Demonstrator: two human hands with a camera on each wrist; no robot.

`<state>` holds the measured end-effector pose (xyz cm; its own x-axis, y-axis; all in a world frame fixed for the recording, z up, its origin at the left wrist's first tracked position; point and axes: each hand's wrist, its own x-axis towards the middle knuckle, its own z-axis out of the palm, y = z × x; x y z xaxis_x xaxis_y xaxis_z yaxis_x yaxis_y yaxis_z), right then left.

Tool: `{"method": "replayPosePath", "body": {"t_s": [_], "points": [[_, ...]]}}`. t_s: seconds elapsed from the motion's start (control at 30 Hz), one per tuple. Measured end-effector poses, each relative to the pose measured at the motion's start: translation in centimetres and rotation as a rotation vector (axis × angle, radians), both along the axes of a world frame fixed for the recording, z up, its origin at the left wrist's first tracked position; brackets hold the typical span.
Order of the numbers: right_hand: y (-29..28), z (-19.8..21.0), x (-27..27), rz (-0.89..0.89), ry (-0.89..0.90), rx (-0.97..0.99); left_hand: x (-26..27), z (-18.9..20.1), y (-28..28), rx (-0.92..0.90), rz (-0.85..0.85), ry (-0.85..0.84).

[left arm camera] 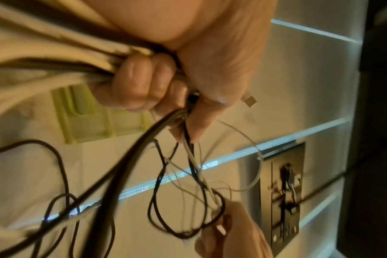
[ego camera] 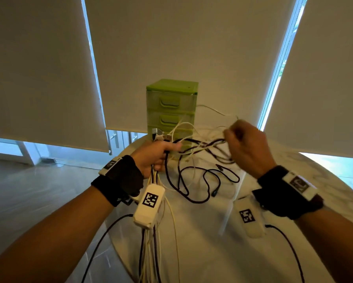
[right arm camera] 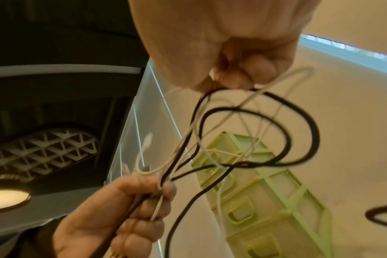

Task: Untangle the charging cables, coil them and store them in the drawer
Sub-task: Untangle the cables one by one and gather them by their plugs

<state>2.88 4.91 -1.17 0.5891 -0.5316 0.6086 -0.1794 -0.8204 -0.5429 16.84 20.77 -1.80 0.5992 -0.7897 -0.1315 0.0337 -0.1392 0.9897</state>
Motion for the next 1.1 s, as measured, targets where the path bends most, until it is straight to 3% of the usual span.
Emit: {"method": "replayPosePath", "body": {"t_s": [0.13, 0.33, 0.47, 0.53, 0.7, 0.77, 0.83, 0.9, 0.97, 1.03, 1.1], "points": [[-1.0, -0.1, -0.3, -0.154, -0.107, 0.14, -0.3, -0.3, -0.7, -0.014, 0.054, -0.046], [-2.1, 0.6, -0.2, -0.156, -0.177, 0.174, -1.5, -0.4, -1.2, -0.018, 0.101, -0.093], [-2.7, 1.5, 0.7, -0.102, -0.426, 0.733, -1.7, -0.4, -1.5, -0.038, 0.143, -0.069], [-2.8, 1.9, 0.2, -0.028, -0.368, 0.825, -1.3, -0.5, -1.3, -0.04, 0.142, -0.042], [-2.4, 1.5, -2.1, 0.441, -0.193, 0.835, -0.3, -0.5, -0.6, -0.098, 0.057, 0.107], [-2.3, 1.2, -2.6, 0.418, -0.226, 0.78, -0.4, -0.6, -0.6, -0.123, 0.026, 0.127], [-1.7, 0.7, -2.8, 0.266, -0.192, 0.654, -0.4, -1.0, -0.8, -0.142, 0.006, 0.154], [-0.6, -0.2, -3.0, 0.158, 0.03, 0.515, -0.4, -1.3, -1.0, -0.166, -0.003, 0.185], [0.6, -1.2, -2.9, 0.177, 0.283, 0.449, -0.2, -1.6, -1.3, -0.186, 0.0, 0.204], [1.4, -1.6, -2.5, 0.257, 0.272, 0.592, -0.1, -1.7, -1.4, -0.191, -0.009, 0.216], [1.4, -1.2, -2.2, 0.324, 0.091, 0.886, -0.1, -1.8, -1.4, -0.184, -0.019, 0.212]]}}
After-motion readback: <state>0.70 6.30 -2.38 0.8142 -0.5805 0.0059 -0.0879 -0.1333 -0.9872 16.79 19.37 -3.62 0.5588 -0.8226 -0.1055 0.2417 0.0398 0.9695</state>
